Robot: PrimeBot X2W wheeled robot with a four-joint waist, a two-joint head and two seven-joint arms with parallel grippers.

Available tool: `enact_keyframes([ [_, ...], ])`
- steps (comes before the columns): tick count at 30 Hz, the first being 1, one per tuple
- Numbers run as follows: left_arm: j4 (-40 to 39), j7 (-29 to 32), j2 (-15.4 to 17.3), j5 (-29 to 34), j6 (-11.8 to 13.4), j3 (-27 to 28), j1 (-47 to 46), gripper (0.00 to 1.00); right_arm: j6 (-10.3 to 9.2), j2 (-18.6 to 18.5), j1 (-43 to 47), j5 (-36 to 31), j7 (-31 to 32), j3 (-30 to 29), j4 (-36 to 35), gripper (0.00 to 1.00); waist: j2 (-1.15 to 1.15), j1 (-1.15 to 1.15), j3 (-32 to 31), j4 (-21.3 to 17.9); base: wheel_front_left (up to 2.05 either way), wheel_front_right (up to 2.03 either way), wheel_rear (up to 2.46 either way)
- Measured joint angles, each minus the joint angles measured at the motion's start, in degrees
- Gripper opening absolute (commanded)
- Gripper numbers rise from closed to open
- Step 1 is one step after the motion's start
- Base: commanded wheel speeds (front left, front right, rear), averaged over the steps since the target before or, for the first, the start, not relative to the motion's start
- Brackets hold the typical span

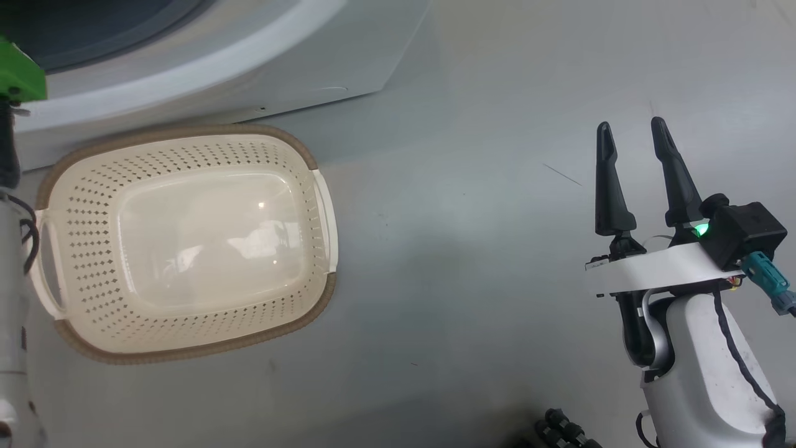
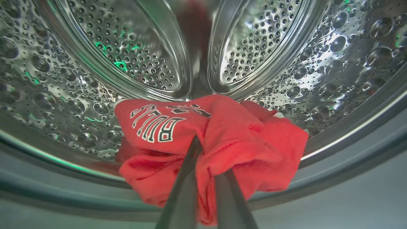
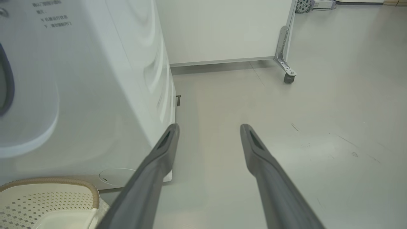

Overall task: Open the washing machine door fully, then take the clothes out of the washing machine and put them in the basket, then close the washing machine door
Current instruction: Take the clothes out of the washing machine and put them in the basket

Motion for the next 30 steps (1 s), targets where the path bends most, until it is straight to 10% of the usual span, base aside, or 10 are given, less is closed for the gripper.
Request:
enact_keyframes([
  [30,-21.30,-7.76,-5.17,4.85,3.71,-2.00,24.68,0.00,1.62,-1.07,6.68,-2.54,0.00,-3.44,3.16,1.00,0.00,0.00,-14.56,8.39,0.00,0.00,0.00],
])
